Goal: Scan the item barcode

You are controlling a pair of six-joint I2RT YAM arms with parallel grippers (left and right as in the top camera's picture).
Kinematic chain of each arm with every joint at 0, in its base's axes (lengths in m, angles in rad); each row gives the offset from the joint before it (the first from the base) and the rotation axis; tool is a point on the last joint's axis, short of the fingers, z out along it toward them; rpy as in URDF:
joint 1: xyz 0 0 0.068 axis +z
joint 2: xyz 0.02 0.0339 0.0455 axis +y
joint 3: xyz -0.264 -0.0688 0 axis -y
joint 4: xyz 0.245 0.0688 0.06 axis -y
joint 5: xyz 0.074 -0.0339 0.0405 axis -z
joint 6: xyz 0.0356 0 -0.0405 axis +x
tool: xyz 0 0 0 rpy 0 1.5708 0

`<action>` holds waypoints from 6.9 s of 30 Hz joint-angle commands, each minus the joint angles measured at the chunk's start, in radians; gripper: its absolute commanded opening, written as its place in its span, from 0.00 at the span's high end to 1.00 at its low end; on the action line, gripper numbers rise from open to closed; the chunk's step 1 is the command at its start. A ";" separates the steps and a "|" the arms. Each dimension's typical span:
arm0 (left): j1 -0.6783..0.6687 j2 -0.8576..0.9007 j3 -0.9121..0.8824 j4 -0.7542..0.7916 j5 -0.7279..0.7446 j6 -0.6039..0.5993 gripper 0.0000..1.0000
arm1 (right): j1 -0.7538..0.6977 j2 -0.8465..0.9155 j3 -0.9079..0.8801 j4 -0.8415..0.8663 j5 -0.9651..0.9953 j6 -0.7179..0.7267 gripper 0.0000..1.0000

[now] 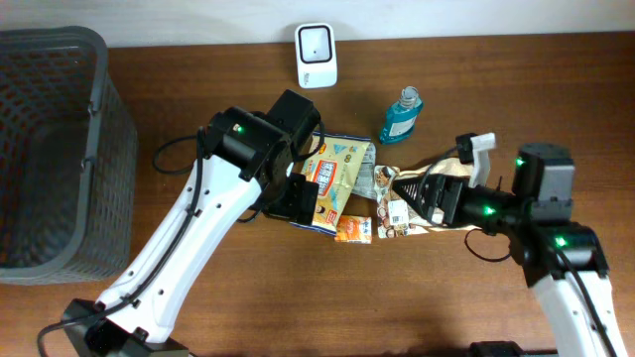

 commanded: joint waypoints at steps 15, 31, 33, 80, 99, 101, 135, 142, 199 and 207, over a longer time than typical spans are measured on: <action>0.005 -0.020 0.006 -0.002 -0.014 0.002 0.01 | 0.005 0.127 0.018 -0.162 0.425 0.093 0.01; 0.005 -0.020 0.006 -0.002 -0.014 0.002 0.01 | 0.005 0.127 0.018 -0.319 0.336 0.093 0.02; 0.005 -0.020 0.006 -0.002 -0.014 0.002 0.01 | 0.005 0.127 0.018 -0.329 0.305 0.092 0.02; 0.005 -0.020 0.006 0.070 0.080 0.002 0.01 | 0.005 0.127 0.342 -0.616 0.533 0.006 0.02; 0.124 -0.105 0.006 0.202 -0.068 -0.106 0.01 | 0.005 0.137 0.341 -0.617 0.488 0.006 0.02; 0.205 -0.157 0.006 0.203 -0.058 -0.108 0.01 | 0.005 0.139 0.341 -0.616 0.488 0.006 0.02; 0.854 -0.388 0.006 0.153 0.047 -0.137 0.01 | 0.349 0.534 0.341 -0.197 0.427 0.124 0.01; 0.854 -0.388 0.006 0.153 0.047 -0.137 0.01 | 0.461 0.716 0.341 -0.039 0.376 0.195 0.06; 0.854 -0.388 0.006 0.153 0.047 -0.137 0.01 | 0.560 0.866 0.694 -0.272 0.286 -0.284 0.96; 0.854 -0.388 0.006 0.153 0.047 -0.137 0.01 | 0.560 0.848 0.811 -0.371 0.617 -0.138 0.96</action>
